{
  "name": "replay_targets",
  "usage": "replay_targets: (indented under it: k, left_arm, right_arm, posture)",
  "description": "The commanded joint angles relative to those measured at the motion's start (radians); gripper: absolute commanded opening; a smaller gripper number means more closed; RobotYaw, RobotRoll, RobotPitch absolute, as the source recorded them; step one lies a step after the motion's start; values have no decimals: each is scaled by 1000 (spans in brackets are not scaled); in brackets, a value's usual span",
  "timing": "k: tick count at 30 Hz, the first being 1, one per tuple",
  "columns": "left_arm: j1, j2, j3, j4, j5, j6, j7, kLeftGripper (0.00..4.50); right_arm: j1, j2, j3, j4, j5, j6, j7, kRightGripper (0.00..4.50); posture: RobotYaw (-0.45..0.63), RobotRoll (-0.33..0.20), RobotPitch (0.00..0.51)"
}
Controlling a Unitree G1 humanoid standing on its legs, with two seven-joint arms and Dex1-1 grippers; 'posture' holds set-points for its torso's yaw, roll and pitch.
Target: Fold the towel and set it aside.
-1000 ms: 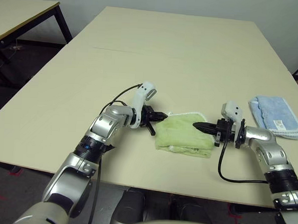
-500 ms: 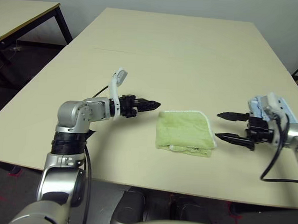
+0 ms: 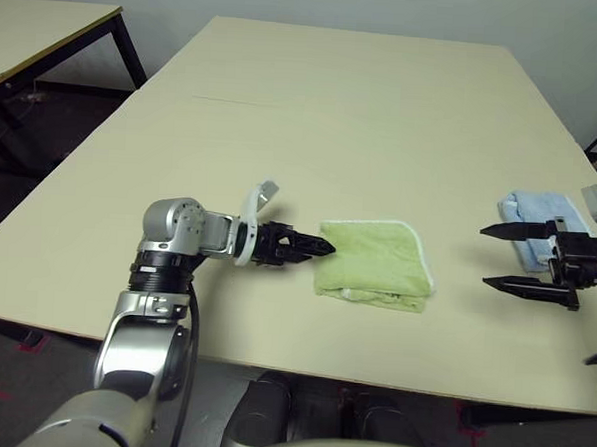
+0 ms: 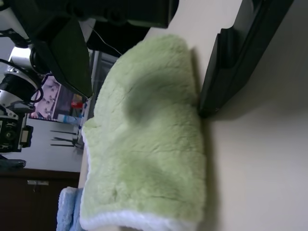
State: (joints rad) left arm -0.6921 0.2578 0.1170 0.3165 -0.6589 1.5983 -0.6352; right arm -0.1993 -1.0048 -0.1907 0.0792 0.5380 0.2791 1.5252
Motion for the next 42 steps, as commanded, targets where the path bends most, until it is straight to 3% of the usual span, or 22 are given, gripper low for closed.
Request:
replay_targets:
  k: [1,13,26,30,34,42]
  left_arm:
    - [-16,-38,10,45,28,2,46,4488]
    - [-23,-114,95,89,18,16,101,4488]
    - [-20,-116,111,95,-23,16,101,33]
    - [-23,-127,163,88,-25,15,109,33]
    - [-43,-124,297,49,-42,14,138,33]
    - [-86,0,628,15,-94,-141,230,33]
  right_arm:
    - [11,-9,-20,-36,14,3,2,4500]
    - [89,-14,-36,-35,10,-25,50,4500]
    - [58,-7,-14,-70,12,14,18,4500]
    - [44,-1,-4,-74,10,24,9,4500]
    - [15,12,20,-48,-5,20,8,4500]
    - [-66,48,84,5,-31,6,10,4500]
  posture:
    - [75,0,92]
    - [79,0,95]
    - [88,0,85]
    - [93,0,82]
    - [124,0,83]
    - [172,0,82]
